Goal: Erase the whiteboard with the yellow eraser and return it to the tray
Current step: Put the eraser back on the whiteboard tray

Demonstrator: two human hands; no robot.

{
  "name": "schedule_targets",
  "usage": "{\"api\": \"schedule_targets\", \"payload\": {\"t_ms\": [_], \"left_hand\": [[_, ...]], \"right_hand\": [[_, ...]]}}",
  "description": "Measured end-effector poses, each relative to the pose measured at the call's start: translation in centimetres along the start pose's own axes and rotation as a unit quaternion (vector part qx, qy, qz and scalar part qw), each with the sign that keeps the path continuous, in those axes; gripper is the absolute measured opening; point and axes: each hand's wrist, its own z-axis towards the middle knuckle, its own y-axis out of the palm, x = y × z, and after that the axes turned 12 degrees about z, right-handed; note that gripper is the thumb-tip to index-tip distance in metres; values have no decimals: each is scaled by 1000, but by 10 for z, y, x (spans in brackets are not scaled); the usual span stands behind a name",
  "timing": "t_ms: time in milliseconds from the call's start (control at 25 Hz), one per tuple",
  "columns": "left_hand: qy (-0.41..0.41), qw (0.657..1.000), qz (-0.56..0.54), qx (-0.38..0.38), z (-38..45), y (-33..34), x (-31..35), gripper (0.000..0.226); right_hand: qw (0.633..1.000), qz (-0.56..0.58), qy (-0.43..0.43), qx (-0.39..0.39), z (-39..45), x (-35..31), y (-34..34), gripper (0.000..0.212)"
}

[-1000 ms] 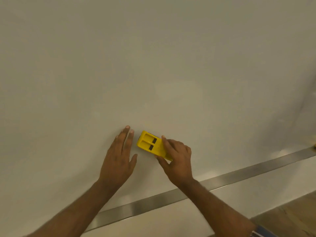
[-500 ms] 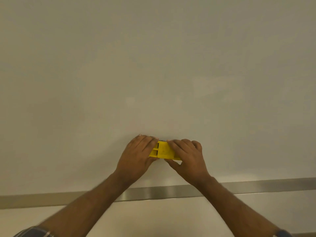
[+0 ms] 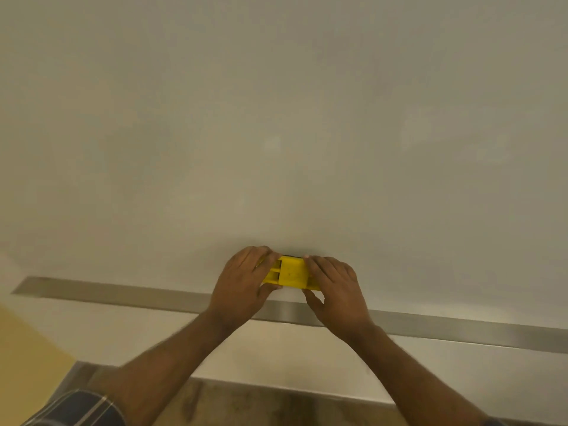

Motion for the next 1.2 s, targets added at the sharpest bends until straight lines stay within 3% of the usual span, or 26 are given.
{"api": "schedule_targets", "payload": {"t_ms": [160, 360, 840, 1000, 1200], "left_hand": [[-25, 999, -3, -47, -32, 3, -10, 47], [-70, 988, -43, -132, -58, 19, -19, 61], [-109, 945, -124, -283, -97, 70, -42, 61], [-97, 942, -132, -294, -101, 79, -46, 59], [-123, 930, -123, -324, -104, 89, -45, 62]], "right_hand": [[999, 24, 19, -35, -9, -11, 31, 58], [995, 38, 64, -70, -18, -20, 61, 57], [965, -26, 198, -169, -30, -37, 116, 51], [944, 13, 269, -190, -33, -37, 131, 54], [939, 16, 271, -209, -34, -34, 135, 46]]}}
